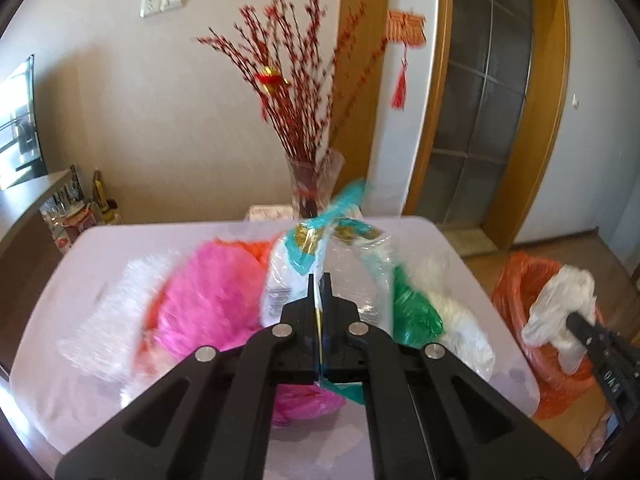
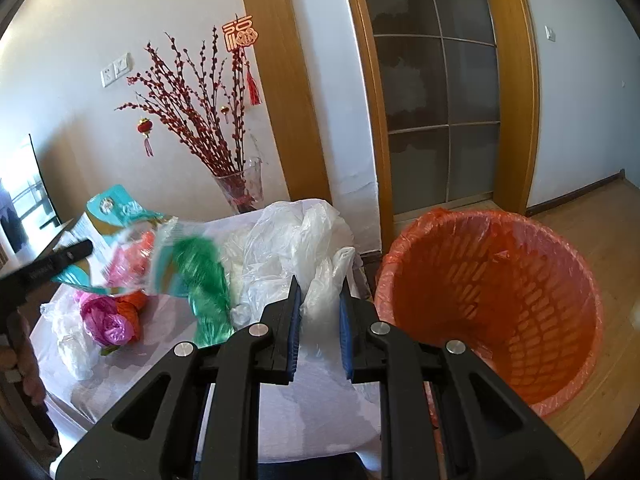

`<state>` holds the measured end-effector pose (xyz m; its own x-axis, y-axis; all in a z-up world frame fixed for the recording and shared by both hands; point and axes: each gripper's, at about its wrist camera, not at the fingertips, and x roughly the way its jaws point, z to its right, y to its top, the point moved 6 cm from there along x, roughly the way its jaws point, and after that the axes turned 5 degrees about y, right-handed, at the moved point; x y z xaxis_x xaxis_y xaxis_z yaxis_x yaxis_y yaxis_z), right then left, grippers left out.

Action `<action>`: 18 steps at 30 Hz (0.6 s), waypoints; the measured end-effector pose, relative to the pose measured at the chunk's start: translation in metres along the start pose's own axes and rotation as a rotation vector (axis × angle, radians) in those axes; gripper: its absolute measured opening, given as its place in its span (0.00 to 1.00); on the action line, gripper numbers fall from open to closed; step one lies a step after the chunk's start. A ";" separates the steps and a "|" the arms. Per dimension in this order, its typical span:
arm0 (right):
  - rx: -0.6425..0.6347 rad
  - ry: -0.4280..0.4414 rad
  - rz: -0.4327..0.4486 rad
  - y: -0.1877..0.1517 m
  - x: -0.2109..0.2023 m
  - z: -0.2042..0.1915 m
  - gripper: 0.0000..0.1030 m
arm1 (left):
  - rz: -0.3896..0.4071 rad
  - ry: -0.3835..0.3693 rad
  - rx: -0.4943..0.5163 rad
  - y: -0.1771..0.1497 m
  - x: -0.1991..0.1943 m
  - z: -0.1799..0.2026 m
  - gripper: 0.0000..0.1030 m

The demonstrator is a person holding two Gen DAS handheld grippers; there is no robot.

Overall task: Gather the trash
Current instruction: 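Grasp the teal snack bag with the left tool while the right tool lifts the white bag, then carry both held bags over the orange basket with both tools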

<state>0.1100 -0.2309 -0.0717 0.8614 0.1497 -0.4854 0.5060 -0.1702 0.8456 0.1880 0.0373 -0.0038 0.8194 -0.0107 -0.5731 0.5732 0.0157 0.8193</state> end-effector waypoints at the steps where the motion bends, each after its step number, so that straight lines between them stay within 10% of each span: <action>1: -0.002 0.002 0.003 0.000 -0.001 -0.001 0.17 | 0.009 -0.001 -0.005 0.003 -0.005 -0.003 0.02; 18: 0.014 -0.056 0.077 0.022 -0.028 0.023 0.16 | 0.168 -0.074 -0.034 0.047 -0.065 0.028 0.02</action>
<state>0.0978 -0.2615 -0.0447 0.8987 0.0813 -0.4309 0.4383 -0.1923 0.8780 0.1613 0.0111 0.0724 0.9020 -0.0785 -0.4246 0.4293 0.0574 0.9014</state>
